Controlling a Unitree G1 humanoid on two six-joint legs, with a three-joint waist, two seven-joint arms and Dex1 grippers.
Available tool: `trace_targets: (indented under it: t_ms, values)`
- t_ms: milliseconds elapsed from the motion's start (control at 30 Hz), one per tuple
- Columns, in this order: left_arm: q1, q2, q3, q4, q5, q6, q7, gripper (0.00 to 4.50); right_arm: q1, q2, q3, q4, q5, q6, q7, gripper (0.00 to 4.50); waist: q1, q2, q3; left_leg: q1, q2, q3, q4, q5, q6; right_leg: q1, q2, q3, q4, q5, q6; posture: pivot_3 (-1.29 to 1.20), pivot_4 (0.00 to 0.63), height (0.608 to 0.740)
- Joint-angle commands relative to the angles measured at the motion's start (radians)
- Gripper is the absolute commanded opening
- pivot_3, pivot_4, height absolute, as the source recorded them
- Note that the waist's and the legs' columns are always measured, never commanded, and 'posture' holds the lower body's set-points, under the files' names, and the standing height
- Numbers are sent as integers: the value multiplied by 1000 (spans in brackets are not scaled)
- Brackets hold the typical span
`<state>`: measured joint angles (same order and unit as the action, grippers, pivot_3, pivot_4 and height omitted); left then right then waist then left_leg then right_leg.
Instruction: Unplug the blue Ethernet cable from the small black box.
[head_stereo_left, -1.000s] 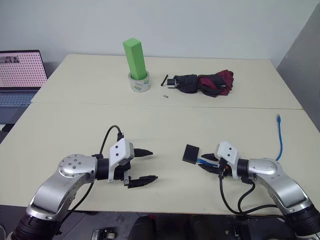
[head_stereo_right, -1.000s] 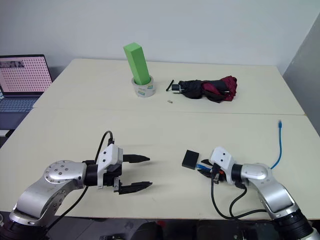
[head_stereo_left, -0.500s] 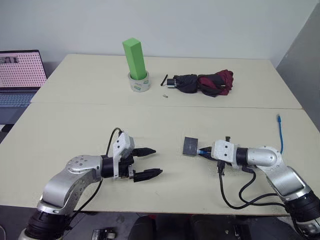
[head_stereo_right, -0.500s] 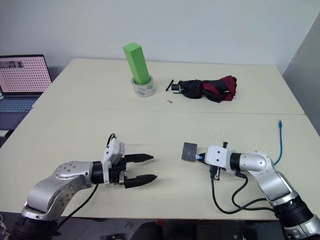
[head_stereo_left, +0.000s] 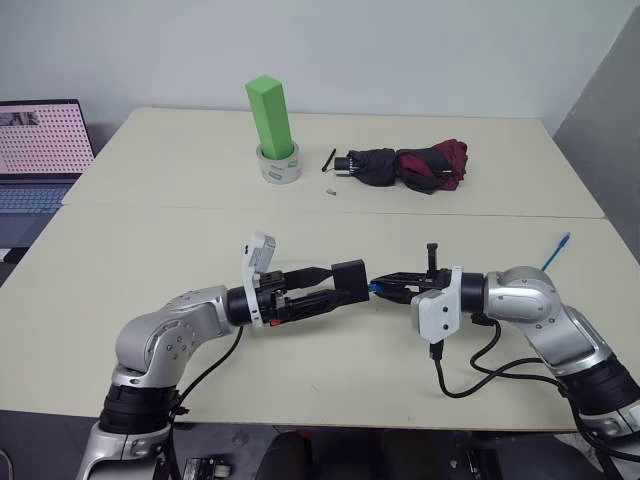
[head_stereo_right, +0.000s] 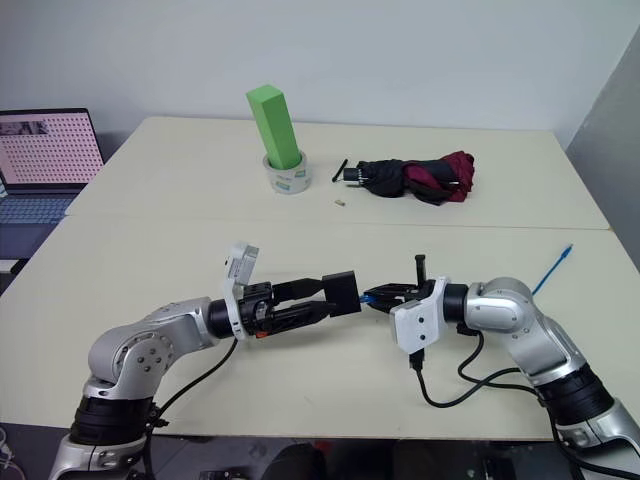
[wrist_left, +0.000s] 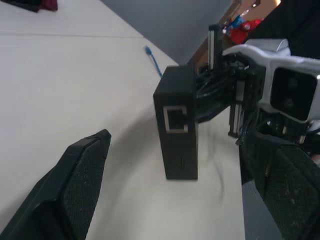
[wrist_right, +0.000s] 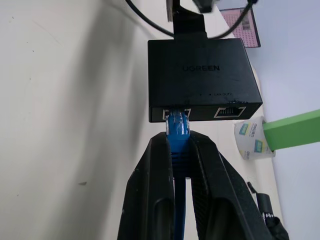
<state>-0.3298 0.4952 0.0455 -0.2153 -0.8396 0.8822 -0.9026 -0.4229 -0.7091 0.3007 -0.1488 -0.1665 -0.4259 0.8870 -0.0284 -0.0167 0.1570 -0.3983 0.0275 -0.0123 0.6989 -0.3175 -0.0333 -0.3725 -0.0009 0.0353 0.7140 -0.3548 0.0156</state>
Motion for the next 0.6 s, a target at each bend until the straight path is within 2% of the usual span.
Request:
trace_targets:
  t_ms: [33,167,467,600]
  values:
    - [-16,-14,1,0,-21,1,-4,4321,-20,5,-1,-34,7,-18,8,159,0,0,0,0,0,0,0,0,0,0,0,0,0,0,0,0,150,740]
    - [-16,-23,1,4,-28,7,-10,3661,-22,8,-4,-34,7,-21,14,159,0,0,0,0,0,0,0,0,0,0,0,0,0,0,0,0,150,740]
    - [-9,-38,-16,7,-20,1,-10,1613,-38,22,1,-31,3,-32,14,158,0,0,0,0,0,0,0,0,0,0,0,0,0,0,0,0,150,740]
    - [-12,-42,-23,16,-10,-9,-10,838,-46,24,8,-28,-7,-54,16,158,1,0,0,0,0,0,0,0,0,0,0,0,0,0,0,0,150,740]
